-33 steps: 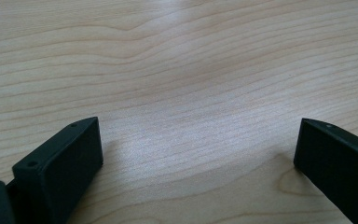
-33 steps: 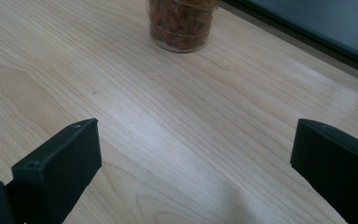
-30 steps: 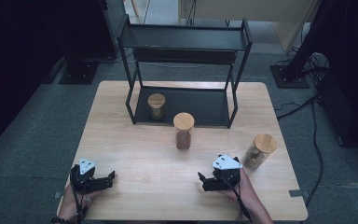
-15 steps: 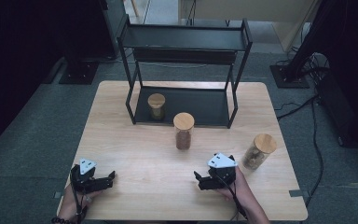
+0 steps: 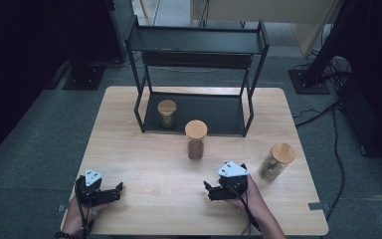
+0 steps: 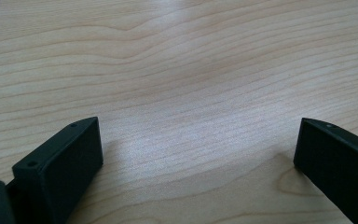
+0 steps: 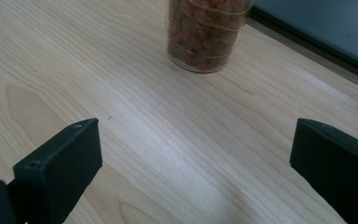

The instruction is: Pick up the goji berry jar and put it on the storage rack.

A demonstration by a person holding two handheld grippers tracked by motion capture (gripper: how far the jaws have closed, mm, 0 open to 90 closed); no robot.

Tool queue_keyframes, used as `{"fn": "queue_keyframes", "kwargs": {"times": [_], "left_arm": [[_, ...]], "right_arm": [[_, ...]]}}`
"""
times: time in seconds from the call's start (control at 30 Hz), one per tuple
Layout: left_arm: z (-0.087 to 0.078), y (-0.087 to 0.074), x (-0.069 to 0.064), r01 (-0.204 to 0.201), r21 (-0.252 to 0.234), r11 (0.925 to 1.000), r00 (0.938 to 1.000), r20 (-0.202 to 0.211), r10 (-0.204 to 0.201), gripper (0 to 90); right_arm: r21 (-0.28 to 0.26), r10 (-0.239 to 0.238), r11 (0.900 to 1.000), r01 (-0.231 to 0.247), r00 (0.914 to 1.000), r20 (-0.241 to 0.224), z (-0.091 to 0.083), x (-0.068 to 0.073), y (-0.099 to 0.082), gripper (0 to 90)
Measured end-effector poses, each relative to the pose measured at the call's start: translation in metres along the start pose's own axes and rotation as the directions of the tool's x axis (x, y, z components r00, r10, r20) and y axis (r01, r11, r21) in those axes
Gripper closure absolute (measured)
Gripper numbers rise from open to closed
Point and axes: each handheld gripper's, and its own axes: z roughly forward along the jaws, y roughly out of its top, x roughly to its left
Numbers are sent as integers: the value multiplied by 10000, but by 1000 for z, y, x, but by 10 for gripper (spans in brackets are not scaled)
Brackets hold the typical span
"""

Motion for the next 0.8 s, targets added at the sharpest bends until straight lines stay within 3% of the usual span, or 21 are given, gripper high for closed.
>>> {"fn": "queue_keyframes", "kwargs": {"times": [0.8], "left_arm": [[0, 0, 0, -14, 3, 10000, 10000, 21, 14, 12]], "right_arm": [[-86, 12, 10000, -12, 10000, 5, 15, 4, 16, 20]]}}
